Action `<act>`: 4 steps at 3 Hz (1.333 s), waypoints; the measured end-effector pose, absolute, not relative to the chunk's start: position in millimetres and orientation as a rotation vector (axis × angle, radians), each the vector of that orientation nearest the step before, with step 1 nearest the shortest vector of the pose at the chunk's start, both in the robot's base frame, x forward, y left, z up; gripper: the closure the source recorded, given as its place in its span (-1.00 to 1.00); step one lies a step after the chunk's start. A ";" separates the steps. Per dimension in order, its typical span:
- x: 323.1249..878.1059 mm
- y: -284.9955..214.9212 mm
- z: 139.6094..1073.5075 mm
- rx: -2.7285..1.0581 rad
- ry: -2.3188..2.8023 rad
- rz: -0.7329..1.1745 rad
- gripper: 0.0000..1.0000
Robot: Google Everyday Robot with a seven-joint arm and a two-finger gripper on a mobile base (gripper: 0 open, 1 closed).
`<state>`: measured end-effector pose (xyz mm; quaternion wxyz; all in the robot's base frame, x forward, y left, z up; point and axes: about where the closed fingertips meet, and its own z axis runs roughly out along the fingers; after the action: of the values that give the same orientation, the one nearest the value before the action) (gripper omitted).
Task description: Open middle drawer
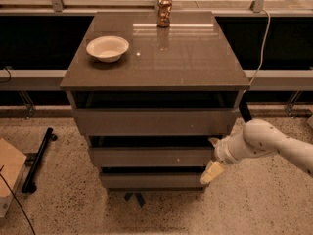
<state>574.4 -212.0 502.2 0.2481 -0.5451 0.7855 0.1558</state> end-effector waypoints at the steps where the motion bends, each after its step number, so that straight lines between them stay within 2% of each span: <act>1: 587.9 -211.0 490.3 -1.478 2.159 0.446 -1.00; 4: 614.7 -191.1 434.0 -1.503 2.246 0.585 -0.97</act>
Offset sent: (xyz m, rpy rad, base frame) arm 0.0450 -0.0027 -0.0451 0.0099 0.0934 -0.0295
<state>614.7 -191.1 434.0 0.1873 -0.5338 0.7980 0.2078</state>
